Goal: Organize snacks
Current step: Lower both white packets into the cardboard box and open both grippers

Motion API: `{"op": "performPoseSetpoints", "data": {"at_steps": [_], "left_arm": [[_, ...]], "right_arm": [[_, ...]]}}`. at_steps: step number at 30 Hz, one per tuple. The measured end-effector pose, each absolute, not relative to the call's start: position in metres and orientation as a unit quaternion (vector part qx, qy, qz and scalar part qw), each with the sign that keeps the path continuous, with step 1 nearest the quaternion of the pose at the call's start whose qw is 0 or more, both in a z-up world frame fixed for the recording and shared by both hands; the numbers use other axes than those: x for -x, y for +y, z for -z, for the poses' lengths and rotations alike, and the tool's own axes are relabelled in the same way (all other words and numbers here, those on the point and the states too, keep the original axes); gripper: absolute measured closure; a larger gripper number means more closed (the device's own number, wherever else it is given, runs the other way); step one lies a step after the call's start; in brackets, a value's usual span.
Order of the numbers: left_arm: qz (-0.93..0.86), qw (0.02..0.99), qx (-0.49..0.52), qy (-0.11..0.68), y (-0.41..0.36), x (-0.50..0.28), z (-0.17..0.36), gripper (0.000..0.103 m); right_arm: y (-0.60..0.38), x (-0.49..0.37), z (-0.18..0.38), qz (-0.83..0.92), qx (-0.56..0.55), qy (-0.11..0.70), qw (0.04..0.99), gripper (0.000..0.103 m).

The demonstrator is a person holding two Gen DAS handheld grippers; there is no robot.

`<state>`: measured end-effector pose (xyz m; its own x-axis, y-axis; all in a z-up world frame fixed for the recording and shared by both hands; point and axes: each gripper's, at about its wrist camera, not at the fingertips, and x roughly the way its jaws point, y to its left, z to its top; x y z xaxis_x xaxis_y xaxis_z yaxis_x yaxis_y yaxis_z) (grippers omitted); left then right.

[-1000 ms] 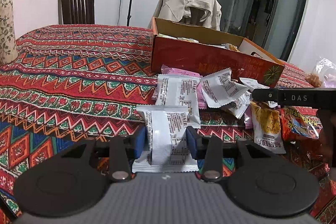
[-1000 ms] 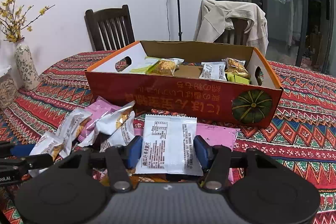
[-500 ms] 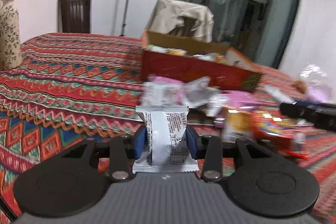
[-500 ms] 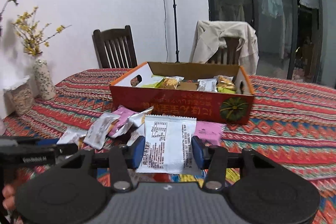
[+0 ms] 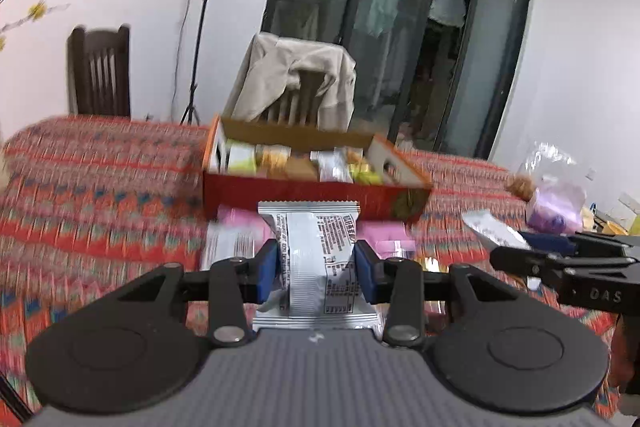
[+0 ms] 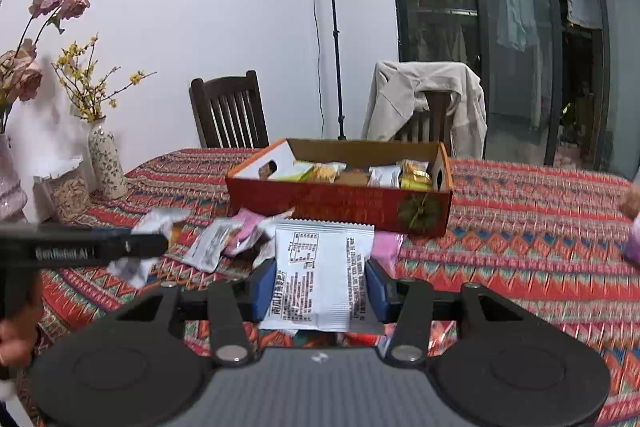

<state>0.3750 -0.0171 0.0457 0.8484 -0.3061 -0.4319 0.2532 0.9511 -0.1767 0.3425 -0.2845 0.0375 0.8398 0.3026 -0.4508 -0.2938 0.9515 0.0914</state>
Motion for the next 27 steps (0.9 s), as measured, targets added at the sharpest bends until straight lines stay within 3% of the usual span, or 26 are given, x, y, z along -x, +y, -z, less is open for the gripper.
{"op": "performPoseSetpoints", "data": {"at_steps": [12,19,26,27], "left_arm": [[0.148,0.951,0.027,0.271,-0.045,-0.601,-0.082,0.062],[0.142,0.940,0.019,0.311,-0.064,-0.708,-0.047,0.062],[0.143,0.925,0.029,0.351,-0.077,-0.762,-0.016,0.061],[0.148,0.922,0.029,0.358,-0.079,-0.769,-0.013,0.061]], "right_arm": [[-0.287,-0.537,-0.085,-0.186,-0.013,0.242,0.952,0.056],[-0.268,-0.698,-0.033,-0.159,0.018,0.344,0.925,0.055],[-0.240,-0.770,0.013,-0.165,0.047,0.418,0.892,0.054],[-0.238,-0.768,0.013,-0.169,0.054,0.414,0.893,0.049]]}}
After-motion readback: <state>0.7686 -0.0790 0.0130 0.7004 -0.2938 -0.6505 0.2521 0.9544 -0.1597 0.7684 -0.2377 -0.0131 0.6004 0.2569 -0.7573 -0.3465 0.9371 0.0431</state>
